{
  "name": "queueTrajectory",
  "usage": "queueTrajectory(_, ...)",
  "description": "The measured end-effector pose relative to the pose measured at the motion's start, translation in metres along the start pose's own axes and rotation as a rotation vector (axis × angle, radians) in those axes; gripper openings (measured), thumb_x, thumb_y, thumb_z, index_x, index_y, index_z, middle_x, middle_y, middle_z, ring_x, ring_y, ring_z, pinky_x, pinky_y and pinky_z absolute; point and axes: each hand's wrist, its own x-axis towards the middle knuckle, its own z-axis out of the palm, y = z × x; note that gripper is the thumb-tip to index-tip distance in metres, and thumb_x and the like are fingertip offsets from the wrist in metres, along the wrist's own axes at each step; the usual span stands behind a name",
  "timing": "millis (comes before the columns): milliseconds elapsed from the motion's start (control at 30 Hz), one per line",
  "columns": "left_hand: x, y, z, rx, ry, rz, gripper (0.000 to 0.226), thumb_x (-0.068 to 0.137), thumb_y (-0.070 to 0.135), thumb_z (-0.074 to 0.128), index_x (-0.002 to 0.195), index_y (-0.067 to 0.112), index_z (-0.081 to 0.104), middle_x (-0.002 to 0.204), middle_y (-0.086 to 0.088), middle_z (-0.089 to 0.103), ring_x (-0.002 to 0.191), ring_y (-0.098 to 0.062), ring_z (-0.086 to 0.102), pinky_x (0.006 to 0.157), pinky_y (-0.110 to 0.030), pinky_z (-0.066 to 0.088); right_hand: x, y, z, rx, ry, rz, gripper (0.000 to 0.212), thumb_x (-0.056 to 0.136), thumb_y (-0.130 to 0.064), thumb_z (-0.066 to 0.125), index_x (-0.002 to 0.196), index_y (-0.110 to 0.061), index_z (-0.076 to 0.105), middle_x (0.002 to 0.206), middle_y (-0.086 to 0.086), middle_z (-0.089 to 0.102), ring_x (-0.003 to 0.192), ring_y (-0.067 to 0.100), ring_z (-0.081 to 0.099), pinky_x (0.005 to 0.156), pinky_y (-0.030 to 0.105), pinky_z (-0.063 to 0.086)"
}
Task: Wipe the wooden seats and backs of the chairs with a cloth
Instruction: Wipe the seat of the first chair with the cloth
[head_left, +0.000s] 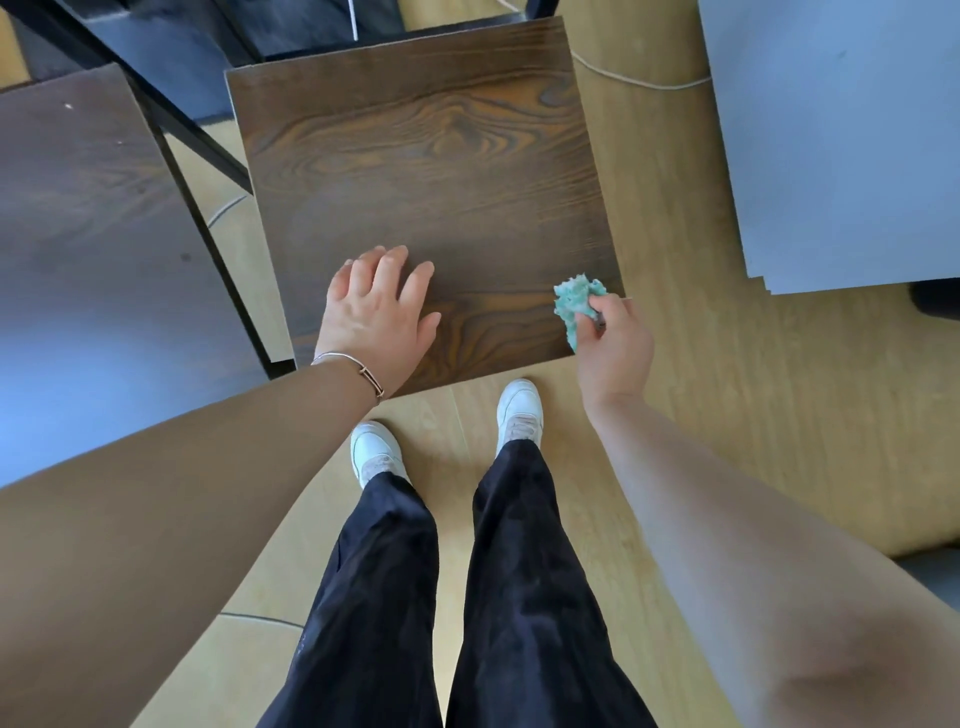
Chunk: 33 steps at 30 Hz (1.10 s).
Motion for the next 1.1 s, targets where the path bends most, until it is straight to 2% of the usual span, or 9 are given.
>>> queueTrajectory(133,-0.016,-0.033,-0.001,-0.007,0.017,-0.07,0.054,0.095,0.043,0.048,0.14,0.016,0.041,0.145,-0.015,0.039,0.133,-0.038,0.033,0.109,-0.053,0.029,-0.021,-0.028,0.016,-0.004,-0.035,-0.045,0.016,0.093,-0.015,0.064,0.11,-0.014,0.066,0.107,0.002,0.062,0.089,0.013,0.06,0.069,0.022,0.047)
queueTrajectory(233,-0.03,-0.06,0.001,-0.022,0.013,-0.11,0.054,0.095,0.044,0.047,0.141,0.016,0.04,0.146,-0.015,0.038,0.135,-0.037,0.032,0.11,-0.052,0.029,-0.039,-0.053,0.034,0.003,-0.065,-0.104,0.014,0.092,-0.012,0.065,0.105,-0.014,0.066,0.103,0.001,0.062,0.087,0.017,0.061,0.068,0.031,0.054)
queueTrajectory(433,-0.056,-0.101,0.004,-0.075,0.032,-0.185,0.052,0.094,0.041,0.048,0.139,0.014,0.042,0.143,-0.017,0.041,0.131,-0.04,0.036,0.108,-0.053,0.029,-0.079,-0.097,0.065,0.03,-0.181,-0.227,0.015,0.09,-0.008,0.065,0.104,-0.011,0.067,0.104,0.002,0.063,0.086,0.019,0.061,0.07,0.029,0.051)
queueTrajectory(567,-0.075,-0.12,0.006,-0.095,0.044,-0.234,0.051,0.095,0.041,0.045,0.138,0.015,0.041,0.144,-0.016,0.04,0.134,-0.04,0.034,0.109,-0.053,0.029,-0.113,-0.128,0.087,0.054,-0.318,-0.345,0.012,0.087,-0.006,0.064,0.098,-0.009,0.068,0.1,0.003,0.062,0.083,0.022,0.06,0.068,0.033,0.051)
queueTrajectory(700,-0.093,-0.133,0.01,-0.128,0.069,-0.288,0.052,0.094,0.043,0.036,0.136,0.014,0.044,0.14,-0.014,0.043,0.132,-0.04,0.035,0.108,-0.052,0.029,-0.142,-0.149,0.106,0.096,-0.354,-0.44,0.01,0.086,-0.003,0.064,0.094,-0.006,0.069,0.099,0.006,0.063,0.081,0.026,0.06,0.066,0.035,0.051)
queueTrajectory(800,-0.105,-0.14,0.015,-0.137,0.094,-0.322,0.046,0.096,0.04,0.04,0.134,0.015,0.046,0.14,-0.013,0.044,0.132,-0.039,0.036,0.108,-0.052,0.029,-0.156,-0.163,0.116,0.088,-0.423,-0.523,0.012,0.086,-0.004,0.064,0.096,-0.006,0.07,0.1,0.007,0.065,0.083,0.027,0.062,0.069,0.031,0.051)
queueTrajectory(900,-0.116,-0.142,0.015,-0.149,0.085,-0.349,0.05,0.094,0.042,0.037,0.135,0.014,0.045,0.141,-0.016,0.043,0.132,-0.04,0.036,0.107,-0.053,0.03,-0.162,-0.174,0.121,0.11,-0.49,-0.563,0.016,0.084,-0.004,0.066,0.098,-0.005,0.072,0.099,0.008,0.067,0.085,0.026,0.064,0.072,0.028,0.05)
queueTrajectory(1033,-0.123,-0.137,0.008,-0.142,0.051,-0.381,0.052,0.094,0.042,0.041,0.137,0.013,0.044,0.143,-0.017,0.041,0.134,-0.04,0.033,0.109,-0.053,0.028,-0.149,-0.175,0.103,0.246,-0.46,-0.454,0.013,0.085,-0.009,0.071,0.097,-0.003,0.072,0.088,0.001,0.061,0.074,0.015,0.059,0.068,0.009,0.04)
queueTrajectory(1100,-0.122,-0.131,0.005,-0.12,0.04,-0.357,0.05,0.095,0.04,0.044,0.137,0.014,0.043,0.144,-0.016,0.04,0.135,-0.039,0.032,0.11,-0.053,0.027,-0.132,-0.169,0.09,0.27,-0.403,-0.391,0.016,0.085,-0.012,0.072,0.099,-0.004,0.072,0.088,-0.002,0.058,0.075,0.012,0.057,0.072,0.009,0.044)
